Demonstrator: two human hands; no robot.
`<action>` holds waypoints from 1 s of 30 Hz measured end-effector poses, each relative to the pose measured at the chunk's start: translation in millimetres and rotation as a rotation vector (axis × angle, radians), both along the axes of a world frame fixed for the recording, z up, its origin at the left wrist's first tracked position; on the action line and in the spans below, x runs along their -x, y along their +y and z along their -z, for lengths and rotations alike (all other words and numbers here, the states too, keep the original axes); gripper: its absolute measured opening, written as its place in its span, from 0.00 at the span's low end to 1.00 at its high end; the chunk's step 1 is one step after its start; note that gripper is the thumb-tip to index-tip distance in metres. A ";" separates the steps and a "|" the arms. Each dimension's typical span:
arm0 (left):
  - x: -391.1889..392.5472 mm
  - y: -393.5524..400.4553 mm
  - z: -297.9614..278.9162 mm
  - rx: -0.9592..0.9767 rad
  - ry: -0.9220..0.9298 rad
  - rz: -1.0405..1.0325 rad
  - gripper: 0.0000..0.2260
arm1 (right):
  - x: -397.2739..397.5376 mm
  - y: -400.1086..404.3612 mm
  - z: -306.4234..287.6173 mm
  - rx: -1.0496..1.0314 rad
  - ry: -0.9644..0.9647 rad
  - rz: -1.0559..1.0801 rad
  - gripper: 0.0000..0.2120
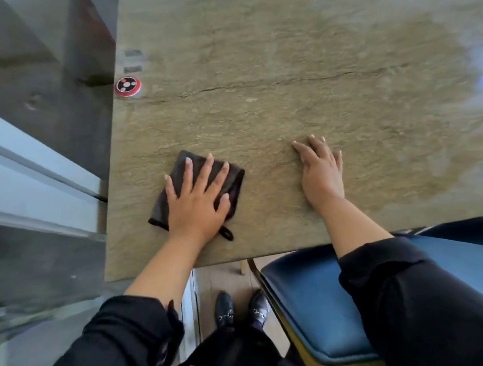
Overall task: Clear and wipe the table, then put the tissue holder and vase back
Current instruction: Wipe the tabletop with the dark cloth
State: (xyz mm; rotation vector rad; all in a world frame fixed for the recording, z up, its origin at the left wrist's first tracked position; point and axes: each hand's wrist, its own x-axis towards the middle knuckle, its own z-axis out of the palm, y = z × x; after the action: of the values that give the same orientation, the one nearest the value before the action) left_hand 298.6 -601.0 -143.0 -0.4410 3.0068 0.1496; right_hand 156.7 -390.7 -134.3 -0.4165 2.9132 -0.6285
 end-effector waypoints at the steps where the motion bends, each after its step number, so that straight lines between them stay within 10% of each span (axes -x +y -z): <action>1: 15.6 -3.9 0.8 -0.005 -0.004 -0.064 0.26 | -2.3 -4.2 -2.2 0.036 -0.041 0.036 0.23; 7: 22.5 43.9 -5.8 -0.080 -0.044 -0.035 0.26 | -31.7 -53.3 -22.1 0.313 -0.107 0.046 0.21; 12: -6.7 20.7 -19.2 -0.658 0.260 -0.101 0.22 | -78.0 -82.6 -28.5 0.370 0.036 0.023 0.22; 26: -7.8 -5.1 -5.8 -0.497 0.281 -0.318 0.25 | -104.3 -53.0 1.1 -0.389 0.118 -0.870 0.34; 30: 17.9 44.3 -9.7 -0.412 0.251 -0.310 0.27 | -51.9 12.3 -9.0 -0.500 0.034 -0.785 0.35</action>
State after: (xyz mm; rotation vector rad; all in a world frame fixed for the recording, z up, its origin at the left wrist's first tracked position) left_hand 280.7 -556.8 -133.3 -0.8902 2.9939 0.8877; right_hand 208.6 -378.4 -125.3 -1.3649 2.4696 0.2121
